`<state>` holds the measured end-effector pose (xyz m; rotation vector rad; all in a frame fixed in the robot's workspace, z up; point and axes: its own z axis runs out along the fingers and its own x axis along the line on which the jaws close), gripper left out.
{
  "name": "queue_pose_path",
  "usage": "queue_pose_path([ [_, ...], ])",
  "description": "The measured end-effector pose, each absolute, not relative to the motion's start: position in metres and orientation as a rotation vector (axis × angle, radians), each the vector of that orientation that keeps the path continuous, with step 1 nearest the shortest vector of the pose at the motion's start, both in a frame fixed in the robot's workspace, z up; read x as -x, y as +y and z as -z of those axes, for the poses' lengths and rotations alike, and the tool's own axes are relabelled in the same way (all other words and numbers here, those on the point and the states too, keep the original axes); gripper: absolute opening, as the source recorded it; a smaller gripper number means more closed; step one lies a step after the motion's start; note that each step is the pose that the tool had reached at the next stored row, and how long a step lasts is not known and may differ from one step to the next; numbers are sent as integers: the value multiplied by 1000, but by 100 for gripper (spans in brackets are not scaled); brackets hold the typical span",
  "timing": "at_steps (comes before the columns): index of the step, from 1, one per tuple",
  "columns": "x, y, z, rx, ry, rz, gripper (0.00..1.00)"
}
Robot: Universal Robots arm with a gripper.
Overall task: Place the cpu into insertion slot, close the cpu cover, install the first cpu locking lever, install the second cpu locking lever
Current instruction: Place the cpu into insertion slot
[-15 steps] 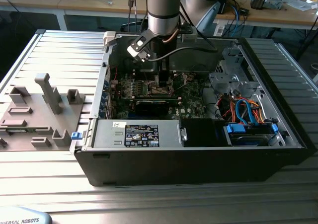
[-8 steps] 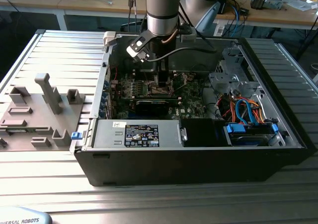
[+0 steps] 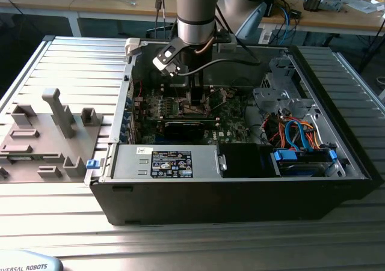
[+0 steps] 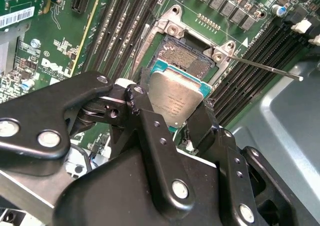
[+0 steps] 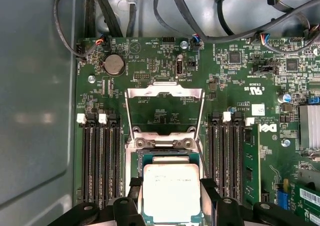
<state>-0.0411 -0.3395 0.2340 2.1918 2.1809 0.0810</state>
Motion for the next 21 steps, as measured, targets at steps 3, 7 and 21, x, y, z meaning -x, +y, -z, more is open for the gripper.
queue_pose_path([
  [3, 41, -338, -233, -2188, 2179, -76, 54],
  [7, 42, -337, -232, -2187, 2181, -76, 54],
  [21, 46, -336, -226, -2183, 2186, -76, 54],
])
